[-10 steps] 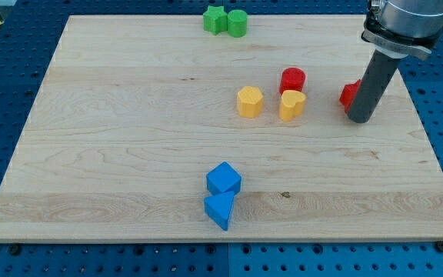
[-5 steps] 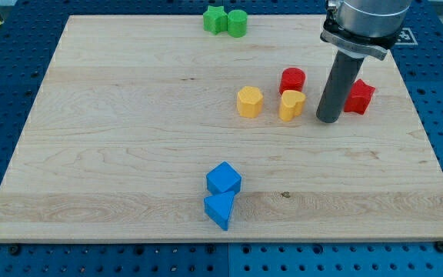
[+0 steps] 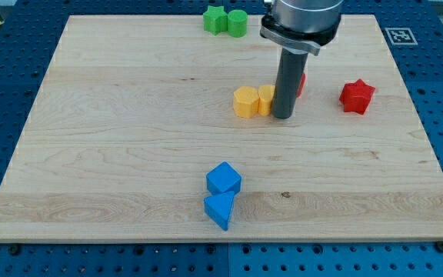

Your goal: Place the red circle towards the top left side of the red star

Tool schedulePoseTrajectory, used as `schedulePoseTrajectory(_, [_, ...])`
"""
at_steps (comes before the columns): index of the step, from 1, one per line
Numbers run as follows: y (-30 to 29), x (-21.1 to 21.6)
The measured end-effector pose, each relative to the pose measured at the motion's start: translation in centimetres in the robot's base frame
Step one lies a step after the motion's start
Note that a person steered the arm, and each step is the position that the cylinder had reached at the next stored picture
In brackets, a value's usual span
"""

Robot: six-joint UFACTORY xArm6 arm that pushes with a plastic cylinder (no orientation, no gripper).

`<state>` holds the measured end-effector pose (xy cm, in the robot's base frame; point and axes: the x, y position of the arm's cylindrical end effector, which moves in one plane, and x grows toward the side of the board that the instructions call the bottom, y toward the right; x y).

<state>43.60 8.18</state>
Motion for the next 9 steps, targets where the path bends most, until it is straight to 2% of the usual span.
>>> schedulePoseTrajectory(6, [-4.2,0.0])
schedulePoseTrajectory(9, [-2.7,3.3])
